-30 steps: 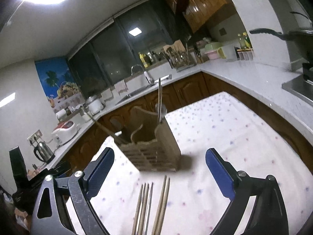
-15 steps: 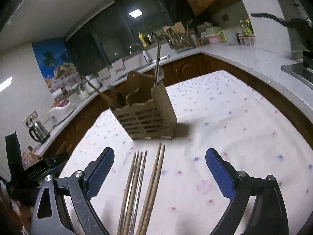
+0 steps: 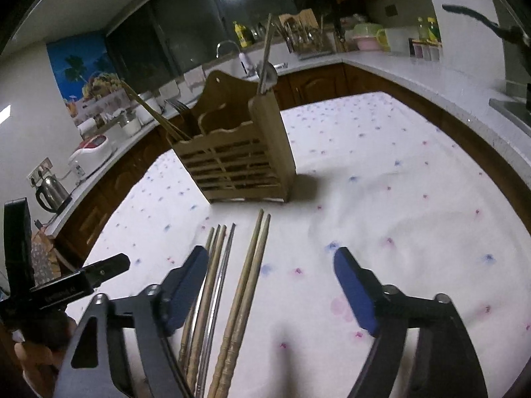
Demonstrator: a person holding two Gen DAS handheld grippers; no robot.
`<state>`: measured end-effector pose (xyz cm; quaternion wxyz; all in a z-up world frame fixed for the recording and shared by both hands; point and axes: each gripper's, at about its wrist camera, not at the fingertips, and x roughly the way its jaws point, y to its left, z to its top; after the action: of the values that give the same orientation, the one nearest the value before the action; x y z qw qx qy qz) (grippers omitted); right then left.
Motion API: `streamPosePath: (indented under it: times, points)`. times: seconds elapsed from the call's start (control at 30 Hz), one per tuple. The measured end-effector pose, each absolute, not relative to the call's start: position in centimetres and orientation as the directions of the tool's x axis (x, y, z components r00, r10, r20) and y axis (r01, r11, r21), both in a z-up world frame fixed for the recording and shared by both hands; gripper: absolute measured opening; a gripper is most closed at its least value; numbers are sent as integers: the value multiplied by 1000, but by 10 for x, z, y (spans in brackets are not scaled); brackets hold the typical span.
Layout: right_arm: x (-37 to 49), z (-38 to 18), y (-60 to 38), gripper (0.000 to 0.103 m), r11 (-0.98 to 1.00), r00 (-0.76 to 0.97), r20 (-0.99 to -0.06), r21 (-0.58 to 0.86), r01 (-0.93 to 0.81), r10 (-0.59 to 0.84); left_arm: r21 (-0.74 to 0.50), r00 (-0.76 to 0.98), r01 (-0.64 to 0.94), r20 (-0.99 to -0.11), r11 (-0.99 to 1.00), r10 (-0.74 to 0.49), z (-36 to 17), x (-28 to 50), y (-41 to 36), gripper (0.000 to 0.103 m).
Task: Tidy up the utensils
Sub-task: 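Close the right tool on a wooden chopstick while the left tool grasps another wooden chopstick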
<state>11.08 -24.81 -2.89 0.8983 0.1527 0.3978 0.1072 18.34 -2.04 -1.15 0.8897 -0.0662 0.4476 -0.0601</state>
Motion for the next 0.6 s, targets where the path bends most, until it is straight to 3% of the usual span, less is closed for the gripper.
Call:
streamPosePath:
  times: [0.13, 0.3, 0.53, 0.6]
  points:
    - [115, -34, -251, 57, 927, 646, -694, 369, -60, 318, -155, 554, 62, -816, 986, -163, -23, 200, -34, 87]
    - [123, -40, -252, 47, 929, 631, -709, 366, -52, 315, -164, 521, 72, -835, 984, -177, -33, 222, -47, 85]
    - [140, -51, -252, 39, 925, 601, -730, 377, -42, 325, -144, 480, 100, -860, 984, -175, -47, 245, -62, 58]
    - [144, -55, -251, 39, 924, 593, -735, 381, -39, 329, -152, 467, 109, -865, 982, -186, -51, 249, -65, 57]
